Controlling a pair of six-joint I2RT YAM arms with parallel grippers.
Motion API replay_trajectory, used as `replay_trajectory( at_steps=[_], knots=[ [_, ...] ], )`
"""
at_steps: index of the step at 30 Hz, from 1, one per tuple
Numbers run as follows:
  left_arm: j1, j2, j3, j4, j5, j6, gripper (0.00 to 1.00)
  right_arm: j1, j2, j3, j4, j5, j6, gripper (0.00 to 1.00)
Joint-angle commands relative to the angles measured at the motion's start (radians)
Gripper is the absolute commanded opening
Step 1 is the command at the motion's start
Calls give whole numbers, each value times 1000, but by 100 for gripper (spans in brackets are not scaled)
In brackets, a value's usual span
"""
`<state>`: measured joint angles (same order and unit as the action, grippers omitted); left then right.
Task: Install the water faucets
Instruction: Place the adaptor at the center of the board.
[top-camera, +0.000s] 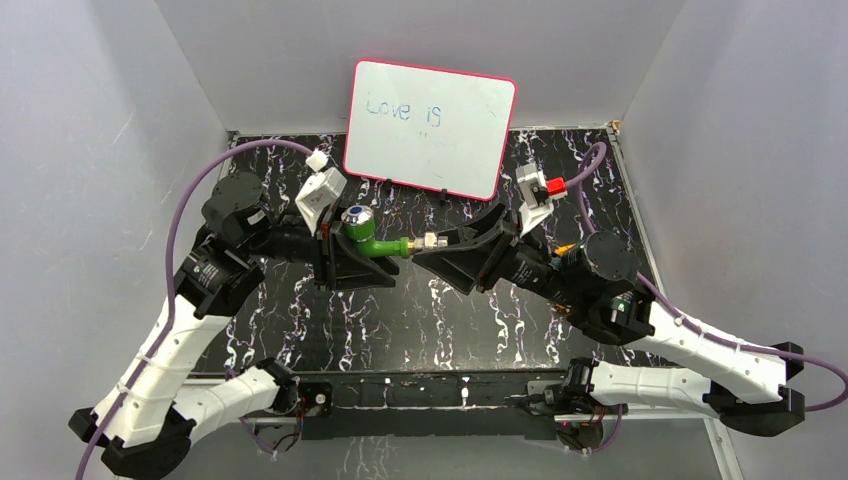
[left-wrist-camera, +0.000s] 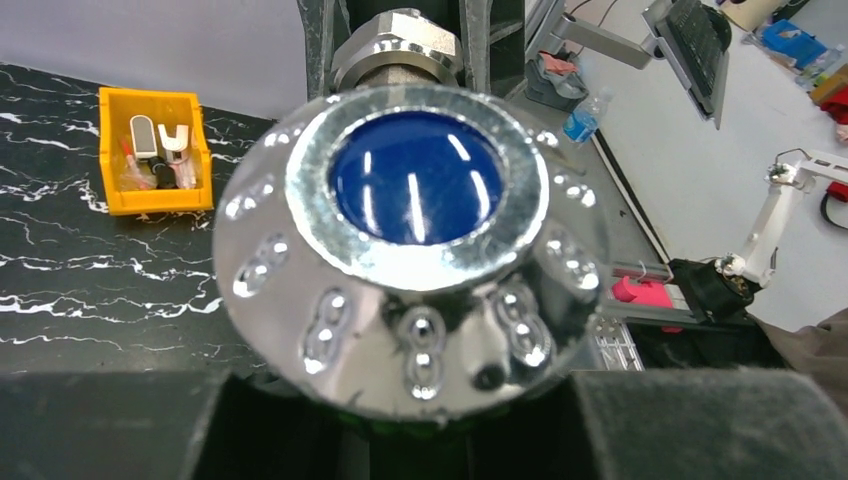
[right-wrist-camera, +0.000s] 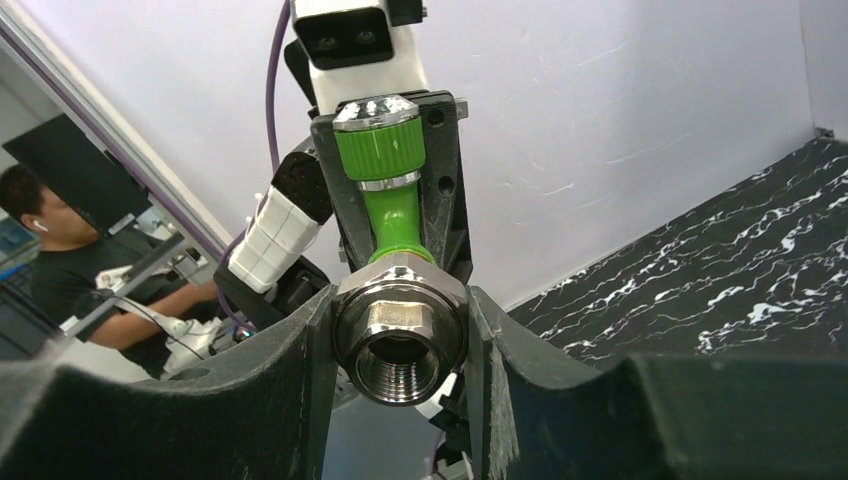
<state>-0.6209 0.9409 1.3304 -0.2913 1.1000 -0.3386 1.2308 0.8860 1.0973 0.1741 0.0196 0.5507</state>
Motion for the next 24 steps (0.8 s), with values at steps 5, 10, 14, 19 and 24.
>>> replay_trajectory(
  at_steps=[5, 10, 14, 19, 24],
  knots=[
    [-17, -36, 19, 80, -16, 84, 0, 2, 35, -30, -65, 69, 157, 0],
    [-17, -51, 9, 83, -20, 122, 0, 2, 25, -33, -63, 91, 219, 0],
    [-16, -68, 0, 93, -29, 163, 0, 2, 29, -16, -85, 98, 249, 0],
    [-17, -81, -10, 97, -18, 218, 0, 2, 32, -3, -98, 86, 265, 0],
    [-17, -86, -20, 97, 7, 275, 0, 2, 32, 14, -118, 64, 266, 0]
  ],
)
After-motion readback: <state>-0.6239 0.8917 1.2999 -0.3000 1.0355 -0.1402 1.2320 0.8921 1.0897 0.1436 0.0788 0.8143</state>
